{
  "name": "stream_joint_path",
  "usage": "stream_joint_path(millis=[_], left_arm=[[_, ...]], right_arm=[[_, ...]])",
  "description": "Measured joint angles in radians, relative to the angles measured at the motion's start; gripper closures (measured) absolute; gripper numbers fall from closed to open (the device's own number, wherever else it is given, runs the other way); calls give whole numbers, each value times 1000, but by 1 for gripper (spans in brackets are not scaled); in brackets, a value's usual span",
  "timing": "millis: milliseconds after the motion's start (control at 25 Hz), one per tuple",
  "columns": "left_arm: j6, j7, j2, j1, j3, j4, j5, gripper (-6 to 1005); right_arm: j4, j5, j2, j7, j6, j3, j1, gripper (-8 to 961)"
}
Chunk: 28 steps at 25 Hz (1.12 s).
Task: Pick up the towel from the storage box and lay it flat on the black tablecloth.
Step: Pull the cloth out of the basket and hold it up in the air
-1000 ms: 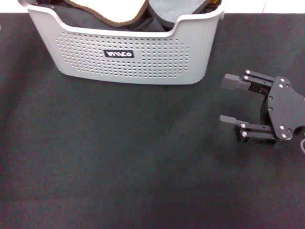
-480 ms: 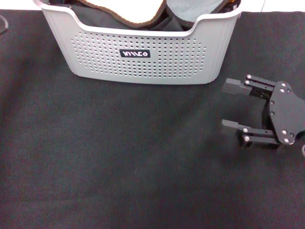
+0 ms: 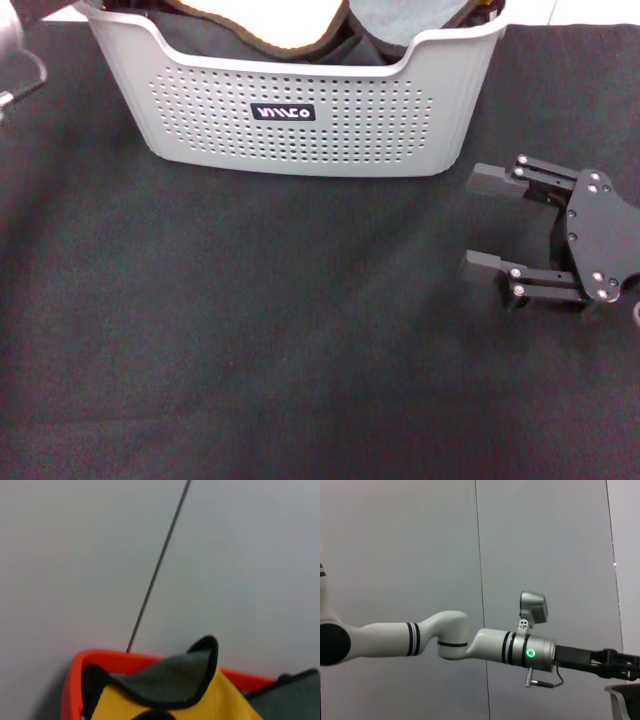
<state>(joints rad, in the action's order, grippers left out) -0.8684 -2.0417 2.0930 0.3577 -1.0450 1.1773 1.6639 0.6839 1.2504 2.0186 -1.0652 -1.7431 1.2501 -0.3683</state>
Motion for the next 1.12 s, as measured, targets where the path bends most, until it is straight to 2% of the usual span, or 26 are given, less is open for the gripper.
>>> stream_joint_path(millis=[440,800,1120], left_arm=[[121,-7,-1,25,-66,-17,59,410],[124,-8,-1,45,-137,-29,85,415],[125,-6,-1,55,-143,-51,80,419]], right_arm=[[0,-1,0,1,0,1,1,187],[0,-2,2,1,-2,5,3,187],[-2,-1,2,10,-7,6,3,187]])
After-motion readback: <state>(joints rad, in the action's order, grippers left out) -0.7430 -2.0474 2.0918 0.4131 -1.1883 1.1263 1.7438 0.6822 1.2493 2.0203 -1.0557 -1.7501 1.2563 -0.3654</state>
